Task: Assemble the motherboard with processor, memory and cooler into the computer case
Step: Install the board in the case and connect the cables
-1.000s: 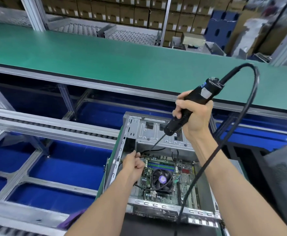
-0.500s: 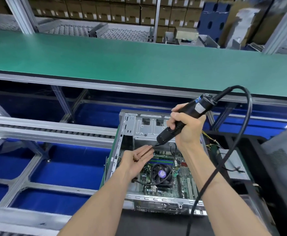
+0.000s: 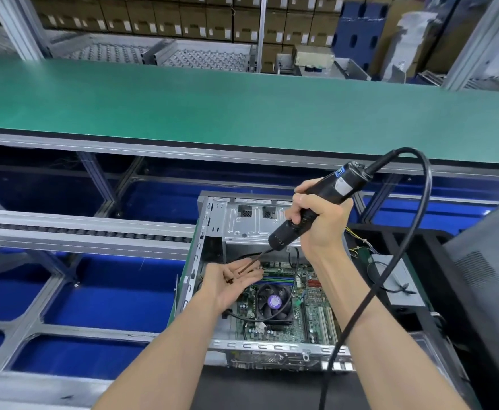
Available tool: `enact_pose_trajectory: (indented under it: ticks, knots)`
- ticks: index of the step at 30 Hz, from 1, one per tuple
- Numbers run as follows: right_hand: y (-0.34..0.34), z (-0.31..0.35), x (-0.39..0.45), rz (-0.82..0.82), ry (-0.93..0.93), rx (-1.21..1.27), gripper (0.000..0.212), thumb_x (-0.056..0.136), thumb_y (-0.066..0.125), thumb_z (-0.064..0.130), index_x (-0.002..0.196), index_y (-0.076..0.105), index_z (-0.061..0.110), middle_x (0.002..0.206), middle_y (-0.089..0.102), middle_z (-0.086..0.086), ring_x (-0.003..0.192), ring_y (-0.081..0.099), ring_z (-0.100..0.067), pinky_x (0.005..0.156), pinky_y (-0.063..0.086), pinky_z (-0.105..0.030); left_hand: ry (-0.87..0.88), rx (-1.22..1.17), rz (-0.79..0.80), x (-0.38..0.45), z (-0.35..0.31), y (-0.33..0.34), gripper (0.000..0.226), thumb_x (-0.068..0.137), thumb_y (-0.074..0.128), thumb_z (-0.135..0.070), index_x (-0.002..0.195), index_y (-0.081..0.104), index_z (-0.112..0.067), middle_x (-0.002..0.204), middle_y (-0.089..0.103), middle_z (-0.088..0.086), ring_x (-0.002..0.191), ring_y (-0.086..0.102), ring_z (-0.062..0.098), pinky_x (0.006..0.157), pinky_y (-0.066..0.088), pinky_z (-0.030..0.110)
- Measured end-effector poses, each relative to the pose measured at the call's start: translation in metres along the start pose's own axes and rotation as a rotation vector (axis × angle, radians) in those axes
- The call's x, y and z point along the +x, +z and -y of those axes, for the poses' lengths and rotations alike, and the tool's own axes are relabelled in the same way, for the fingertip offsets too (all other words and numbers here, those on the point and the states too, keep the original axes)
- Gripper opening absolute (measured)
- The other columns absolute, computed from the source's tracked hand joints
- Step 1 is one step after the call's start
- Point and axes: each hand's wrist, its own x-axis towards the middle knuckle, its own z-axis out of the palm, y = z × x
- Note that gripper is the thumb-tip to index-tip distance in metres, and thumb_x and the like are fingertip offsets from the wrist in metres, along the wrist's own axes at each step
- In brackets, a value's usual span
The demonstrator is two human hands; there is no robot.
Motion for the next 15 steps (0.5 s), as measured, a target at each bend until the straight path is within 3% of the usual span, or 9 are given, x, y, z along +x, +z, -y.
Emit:
enact_pose_trajectory:
  ticks: [4, 7, 12, 15]
  knots:
    - [-0.0011, 0.0039, 0.0025, -0.024, -0.008, -0.008, 0.013, 0.065, 0.062, -0.006, 0.062, 0.064, 0.007, 0.055, 0.051, -0.01, 0.039, 0.04, -0.02, 0.051, 0.037, -0.029, -0.009, 0.097, -0.064, 0.0007, -0.0034, -0.0038, 0.041, 0.088, 0.041, -0.004, 0.118, 0.053, 0.022, 0.113, 0.062, 0.043, 0.098, 0.068, 0.05, 0.077, 0.06, 0.048]
    - [-0.0017, 0.0056, 0.0051, -0.044, -0.011, -0.013, 0.015, 0.065, 0.062, -0.005, 0.061, 0.064, 0.009, 0.055, 0.051, -0.01, 0.039, 0.04, -0.02, 0.051, 0.036, -0.029, -0.025, 0.118, -0.108, 0.0022, -0.0034, -0.005, 0.025, 0.092, 0.056, -0.001, 0.108, 0.061, 0.016, 0.107, 0.066, 0.038, 0.073, 0.072, 0.024, 0.054, 0.058, 0.029]
    - [-0.0023, 0.0033, 0.0066, -0.038, -0.021, -0.029, 0.016, 0.066, 0.061, -0.006, 0.061, 0.065, 0.009, 0.055, 0.052, -0.009, 0.039, 0.042, -0.02, 0.05, 0.037, -0.028, -0.005, 0.15, -0.169, 0.0069, 0.0001, -0.0079, 0.012, 0.093, 0.061, 0.006, 0.101, 0.065, 0.013, 0.089, 0.073, 0.027, 0.076, 0.075, 0.026, 0.056, 0.06, 0.025]
    - [-0.0024, 0.001, 0.0071, -0.028, -0.036, -0.042, 0.022, 0.068, 0.061, -0.007, 0.06, 0.066, 0.013, 0.055, 0.052, -0.006, 0.039, 0.042, -0.021, 0.05, 0.037, -0.029, -0.008, 0.099, -0.157, 0.0066, -0.0015, -0.0068, 0.013, 0.091, 0.065, 0.004, 0.089, 0.072, 0.015, 0.09, 0.073, 0.028, 0.076, 0.075, 0.028, 0.057, 0.06, 0.027]
